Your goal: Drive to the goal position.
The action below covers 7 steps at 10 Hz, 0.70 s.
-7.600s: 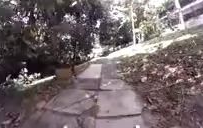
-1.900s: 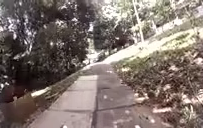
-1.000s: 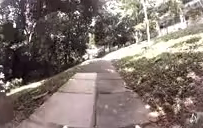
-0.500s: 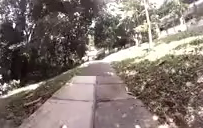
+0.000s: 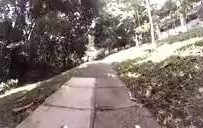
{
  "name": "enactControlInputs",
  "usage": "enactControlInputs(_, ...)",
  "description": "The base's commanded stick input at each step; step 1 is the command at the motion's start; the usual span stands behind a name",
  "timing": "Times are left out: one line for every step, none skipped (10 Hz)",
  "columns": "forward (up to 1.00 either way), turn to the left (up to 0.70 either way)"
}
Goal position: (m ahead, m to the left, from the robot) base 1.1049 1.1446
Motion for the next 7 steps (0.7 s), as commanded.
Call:
enactControlInputs(0.45,0.00)
enactControlInputs(0.45,0.00)
enactControlInputs(0.45,0.00)
enactControlInputs(0.45,0.00)
enactControlInputs(0.45,0.00)
enactControlInputs(0.45,0.00)
enactControlInputs(0.45,0.00)
